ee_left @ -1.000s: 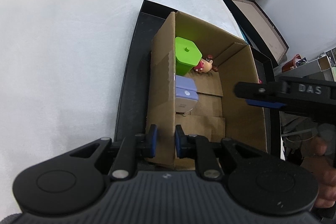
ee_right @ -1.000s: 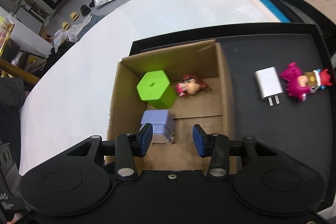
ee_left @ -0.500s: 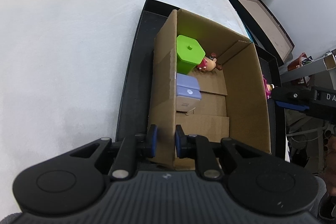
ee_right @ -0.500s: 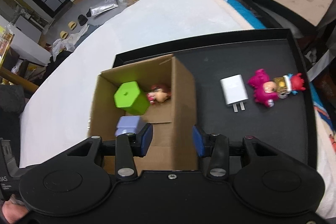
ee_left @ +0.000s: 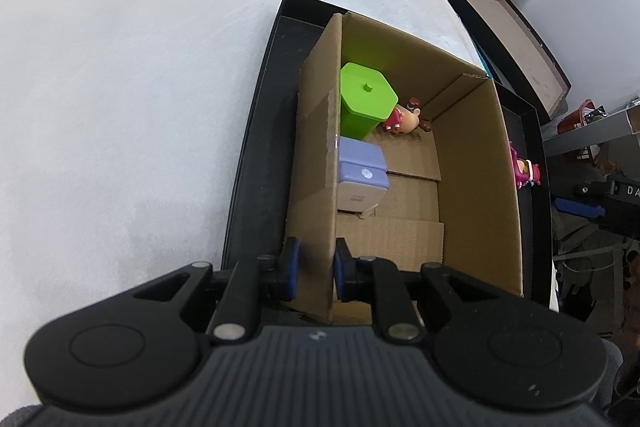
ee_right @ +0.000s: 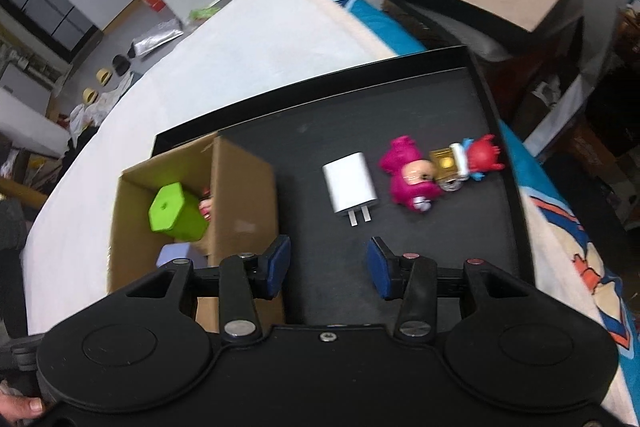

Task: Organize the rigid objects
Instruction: 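Move the right tool back over the pink dinosaur figure, then grasp the pink dinosaur figure with the right gripper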

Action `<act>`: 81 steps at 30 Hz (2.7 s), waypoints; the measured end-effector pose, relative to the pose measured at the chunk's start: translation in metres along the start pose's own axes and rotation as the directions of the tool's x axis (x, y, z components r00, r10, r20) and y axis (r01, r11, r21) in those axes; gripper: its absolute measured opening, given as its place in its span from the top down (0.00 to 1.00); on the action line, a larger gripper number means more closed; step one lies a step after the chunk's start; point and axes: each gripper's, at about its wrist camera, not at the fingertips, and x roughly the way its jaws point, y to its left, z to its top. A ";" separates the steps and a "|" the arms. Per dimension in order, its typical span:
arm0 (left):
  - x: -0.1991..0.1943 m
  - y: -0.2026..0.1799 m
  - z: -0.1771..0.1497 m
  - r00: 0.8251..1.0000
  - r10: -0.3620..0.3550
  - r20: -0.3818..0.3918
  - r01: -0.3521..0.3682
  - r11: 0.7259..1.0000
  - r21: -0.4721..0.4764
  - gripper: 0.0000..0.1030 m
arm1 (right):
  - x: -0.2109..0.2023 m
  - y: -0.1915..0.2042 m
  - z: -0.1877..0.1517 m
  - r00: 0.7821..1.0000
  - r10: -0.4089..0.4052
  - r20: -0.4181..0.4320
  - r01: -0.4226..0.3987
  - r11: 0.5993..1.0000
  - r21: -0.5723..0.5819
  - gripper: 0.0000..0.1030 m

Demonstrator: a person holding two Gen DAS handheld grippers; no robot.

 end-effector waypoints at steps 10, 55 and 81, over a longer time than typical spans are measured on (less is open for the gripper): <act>0.000 -0.001 0.001 1.000 0.005 -0.002 -0.005 1.000 0.003 0.84 | 0.010 -0.021 0.018 0.998 -0.053 0.017 0.053 0.999 0.005 0.55; 0.006 0.003 0.004 1.000 -0.011 -0.013 0.011 1.000 -0.002 0.82 | 0.094 -0.006 0.031 0.938 -0.325 -0.119 0.305 0.939 -0.162 0.65; -0.005 0.003 -0.001 1.000 -0.021 0.010 0.021 1.000 0.010 0.83 | 0.090 0.013 -0.018 0.902 -0.419 -0.106 0.378 0.884 -0.274 0.59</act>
